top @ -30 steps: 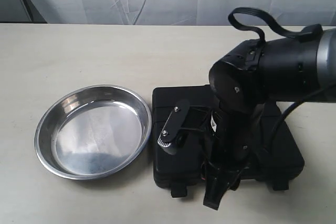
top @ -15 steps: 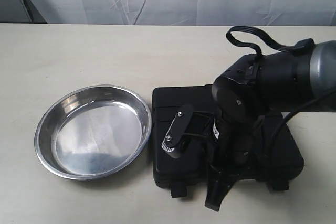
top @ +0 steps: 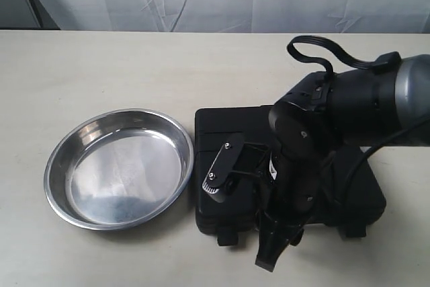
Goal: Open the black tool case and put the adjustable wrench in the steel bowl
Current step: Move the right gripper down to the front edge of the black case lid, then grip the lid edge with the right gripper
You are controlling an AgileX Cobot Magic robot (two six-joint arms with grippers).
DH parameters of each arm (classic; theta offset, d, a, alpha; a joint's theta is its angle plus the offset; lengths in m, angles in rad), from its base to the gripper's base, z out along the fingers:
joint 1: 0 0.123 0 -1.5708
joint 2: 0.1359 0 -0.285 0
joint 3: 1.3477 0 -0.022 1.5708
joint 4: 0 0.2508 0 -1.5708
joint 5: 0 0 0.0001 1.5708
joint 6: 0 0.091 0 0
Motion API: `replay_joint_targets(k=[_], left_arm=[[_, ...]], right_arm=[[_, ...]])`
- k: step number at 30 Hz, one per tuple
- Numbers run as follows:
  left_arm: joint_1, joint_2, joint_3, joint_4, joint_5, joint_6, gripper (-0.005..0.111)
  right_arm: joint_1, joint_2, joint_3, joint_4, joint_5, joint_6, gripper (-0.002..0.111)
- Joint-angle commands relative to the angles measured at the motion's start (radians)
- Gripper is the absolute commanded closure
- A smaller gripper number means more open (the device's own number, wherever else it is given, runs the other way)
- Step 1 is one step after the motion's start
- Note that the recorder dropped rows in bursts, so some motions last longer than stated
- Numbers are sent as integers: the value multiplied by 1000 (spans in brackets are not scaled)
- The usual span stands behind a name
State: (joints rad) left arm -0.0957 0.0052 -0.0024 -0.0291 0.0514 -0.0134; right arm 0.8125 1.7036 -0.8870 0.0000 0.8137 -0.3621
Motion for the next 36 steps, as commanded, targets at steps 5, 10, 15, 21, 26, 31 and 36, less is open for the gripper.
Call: replay_joint_targets(k=[5, 10, 15, 21, 26, 31, 36], left_arm=[[-6, -5, 2, -8, -1, -3, 107], [-6, -5, 2, -8, -1, -3, 107], [-6, -5, 2, -8, -1, -3, 107], [-6, -5, 2, -8, -1, -3, 107], [-6, -5, 2, -8, -1, -3, 107], [-6, -5, 2, -8, -1, -3, 107], [-6, -5, 2, -8, -1, -3, 107]], right_arm=[[-2, -15, 2, -42, -51, 24, 68], [-2, -65, 2, -42, -77, 26, 68], [-4, -70, 2, -47, -91, 26, 68], [-4, -14, 3, -104, -131, 26, 68], [-4, 23, 3, -98, -139, 26, 68], [-4, 45, 3, -76, -137, 26, 68], [-4, 47, 3, -69, -137, 26, 73]])
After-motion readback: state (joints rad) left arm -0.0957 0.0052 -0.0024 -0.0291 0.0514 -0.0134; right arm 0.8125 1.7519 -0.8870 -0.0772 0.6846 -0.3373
